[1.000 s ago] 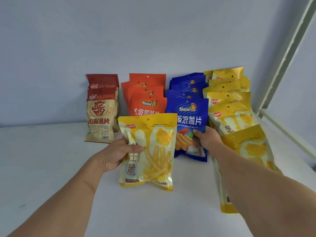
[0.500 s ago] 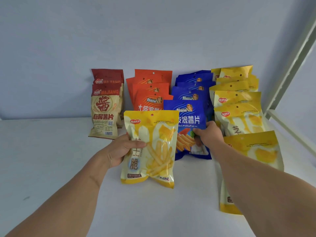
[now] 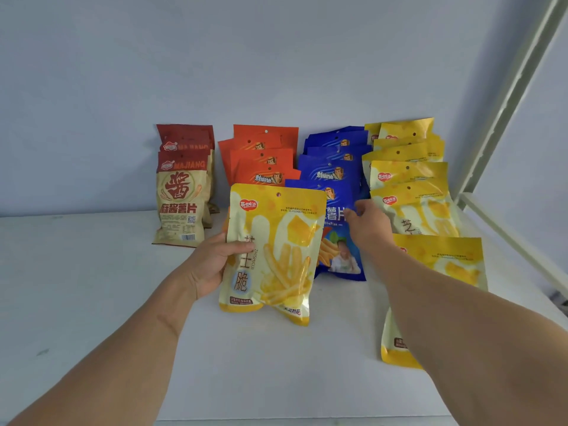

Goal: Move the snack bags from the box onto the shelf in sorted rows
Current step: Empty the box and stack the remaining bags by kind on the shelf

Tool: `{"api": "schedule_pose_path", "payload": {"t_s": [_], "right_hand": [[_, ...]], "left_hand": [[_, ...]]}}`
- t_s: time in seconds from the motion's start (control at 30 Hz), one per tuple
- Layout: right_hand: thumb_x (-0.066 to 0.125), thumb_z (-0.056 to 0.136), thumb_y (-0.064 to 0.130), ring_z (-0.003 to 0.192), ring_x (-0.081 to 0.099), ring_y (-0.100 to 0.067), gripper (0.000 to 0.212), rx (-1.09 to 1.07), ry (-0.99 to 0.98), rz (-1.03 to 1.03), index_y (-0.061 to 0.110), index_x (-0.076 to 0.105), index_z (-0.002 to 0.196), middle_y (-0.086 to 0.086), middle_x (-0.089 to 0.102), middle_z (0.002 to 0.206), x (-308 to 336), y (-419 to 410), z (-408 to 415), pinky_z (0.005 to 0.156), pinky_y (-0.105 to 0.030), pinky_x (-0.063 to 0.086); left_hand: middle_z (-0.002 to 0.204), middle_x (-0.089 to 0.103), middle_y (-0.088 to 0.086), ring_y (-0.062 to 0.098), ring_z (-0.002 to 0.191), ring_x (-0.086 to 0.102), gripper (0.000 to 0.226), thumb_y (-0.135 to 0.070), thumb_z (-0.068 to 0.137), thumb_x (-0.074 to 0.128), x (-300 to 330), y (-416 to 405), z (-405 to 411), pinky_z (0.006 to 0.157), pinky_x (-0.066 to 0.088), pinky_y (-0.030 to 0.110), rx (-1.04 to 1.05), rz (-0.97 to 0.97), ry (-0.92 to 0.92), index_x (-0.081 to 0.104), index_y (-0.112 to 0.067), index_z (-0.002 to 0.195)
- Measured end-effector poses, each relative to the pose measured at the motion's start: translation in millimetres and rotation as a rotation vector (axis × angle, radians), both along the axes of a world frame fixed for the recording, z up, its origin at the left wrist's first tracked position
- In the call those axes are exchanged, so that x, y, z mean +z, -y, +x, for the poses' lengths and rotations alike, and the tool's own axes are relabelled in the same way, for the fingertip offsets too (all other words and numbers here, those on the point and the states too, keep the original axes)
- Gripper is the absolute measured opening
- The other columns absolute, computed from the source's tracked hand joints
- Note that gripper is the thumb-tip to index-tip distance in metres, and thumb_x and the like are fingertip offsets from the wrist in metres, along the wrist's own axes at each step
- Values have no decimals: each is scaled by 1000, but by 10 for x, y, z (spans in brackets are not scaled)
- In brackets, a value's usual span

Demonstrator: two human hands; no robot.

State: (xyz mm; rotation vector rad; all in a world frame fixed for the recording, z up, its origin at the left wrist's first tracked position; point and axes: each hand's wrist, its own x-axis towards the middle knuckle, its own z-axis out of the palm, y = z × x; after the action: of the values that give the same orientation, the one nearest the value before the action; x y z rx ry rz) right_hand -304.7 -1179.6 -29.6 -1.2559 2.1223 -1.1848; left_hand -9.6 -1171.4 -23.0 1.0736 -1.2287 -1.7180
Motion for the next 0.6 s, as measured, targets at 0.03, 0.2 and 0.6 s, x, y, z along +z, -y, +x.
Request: {"api": "schedule_pose_path", "payload": {"t_s": [0.03, 0.2, 0.6], "right_hand": [[54, 102, 35, 121, 56, -19, 43, 1, -41, -8, 13, 49, 139, -6, 58, 137, 65, -30, -37, 53, -17, 37], [48, 103, 32, 112, 60, -28, 33, 30, -272, 22, 14, 59, 128, -9, 65, 125, 332, -299, -396, 76, -31, 48], [43, 104, 31, 107, 60, -35, 32, 90, -480, 49, 12, 66, 116, -13, 68, 113, 367, -1487, -1795, 82, -36, 46]], "left_hand": [[107, 76, 15, 28, 90, 75, 29, 0, 87, 63, -1, -16, -44, 75, 62, 39, -8, 7, -13, 70, -8, 114], [101, 78, 12, 26, 85, 76, 31, -3, 81, 64, 13, -203, -426, 69, 62, 36, -105, 2, -59, 70, -8, 110], [114, 73, 19, 34, 96, 73, 44, -9, 84, 72, -222, -1026, -1959, 88, 58, 51, -65, 50, -49, 64, -8, 127]]}}
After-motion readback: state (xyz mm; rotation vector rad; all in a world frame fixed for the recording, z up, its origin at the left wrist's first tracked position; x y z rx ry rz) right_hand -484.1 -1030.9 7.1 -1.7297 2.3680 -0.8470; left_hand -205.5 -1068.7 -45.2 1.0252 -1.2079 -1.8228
